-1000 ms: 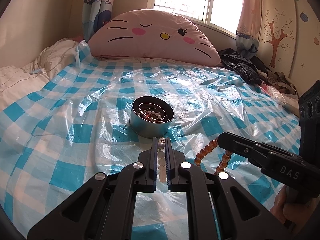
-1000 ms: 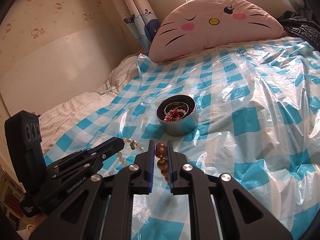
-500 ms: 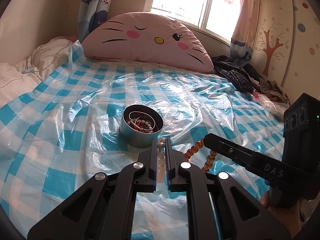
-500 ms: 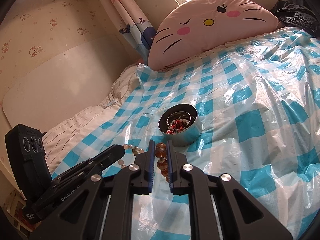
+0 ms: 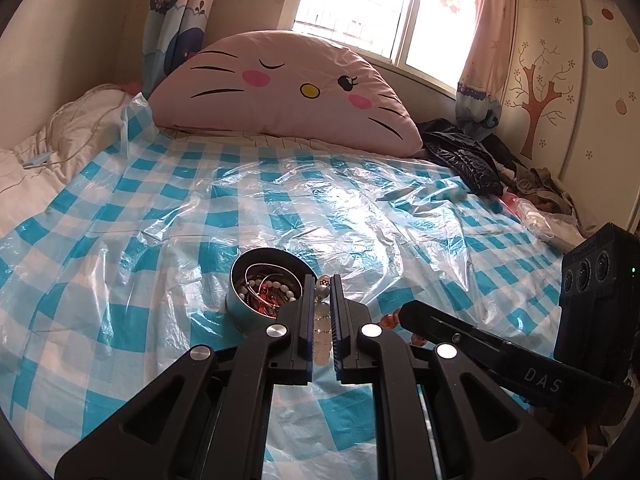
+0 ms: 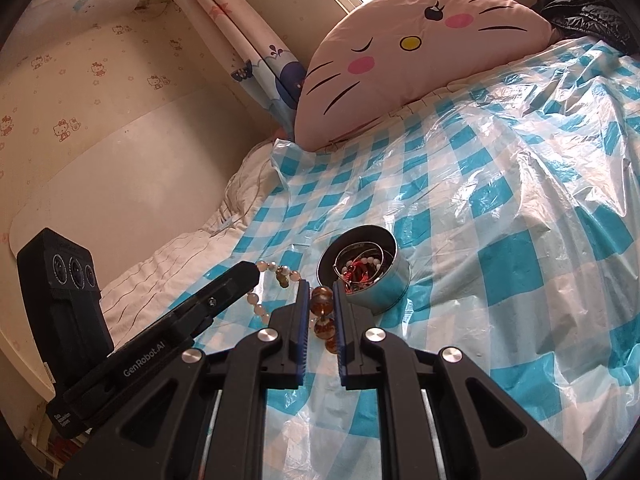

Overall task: Organize jewelry
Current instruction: 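Carry both bead bracelets toward the tin with both tools, then open both tools over the tin to drop the bead bracelets in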

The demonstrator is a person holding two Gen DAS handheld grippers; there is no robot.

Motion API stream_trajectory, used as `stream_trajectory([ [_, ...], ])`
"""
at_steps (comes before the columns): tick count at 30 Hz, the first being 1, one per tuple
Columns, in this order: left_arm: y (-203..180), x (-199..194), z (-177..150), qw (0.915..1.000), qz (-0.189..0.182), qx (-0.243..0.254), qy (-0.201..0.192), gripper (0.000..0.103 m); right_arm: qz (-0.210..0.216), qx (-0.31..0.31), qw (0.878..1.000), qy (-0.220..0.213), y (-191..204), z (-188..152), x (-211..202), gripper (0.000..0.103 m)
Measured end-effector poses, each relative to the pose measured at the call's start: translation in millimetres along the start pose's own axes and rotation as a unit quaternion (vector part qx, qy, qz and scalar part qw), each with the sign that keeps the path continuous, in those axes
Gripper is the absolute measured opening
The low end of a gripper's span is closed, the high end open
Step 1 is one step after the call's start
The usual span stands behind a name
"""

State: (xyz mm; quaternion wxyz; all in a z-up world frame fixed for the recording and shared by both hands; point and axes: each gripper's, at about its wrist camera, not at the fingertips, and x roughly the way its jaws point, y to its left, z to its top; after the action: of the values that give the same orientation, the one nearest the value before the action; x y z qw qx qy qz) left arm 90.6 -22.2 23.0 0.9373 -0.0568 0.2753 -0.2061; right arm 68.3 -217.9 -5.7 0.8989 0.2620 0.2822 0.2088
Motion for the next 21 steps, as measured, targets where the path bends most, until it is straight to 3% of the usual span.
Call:
stream_trajectory([
  [21,18,59,19,0.9998,-0.005,-0.019,0.007,0.007,0.020,0.002,1.000,0.000,-10,48,58,0.013],
])
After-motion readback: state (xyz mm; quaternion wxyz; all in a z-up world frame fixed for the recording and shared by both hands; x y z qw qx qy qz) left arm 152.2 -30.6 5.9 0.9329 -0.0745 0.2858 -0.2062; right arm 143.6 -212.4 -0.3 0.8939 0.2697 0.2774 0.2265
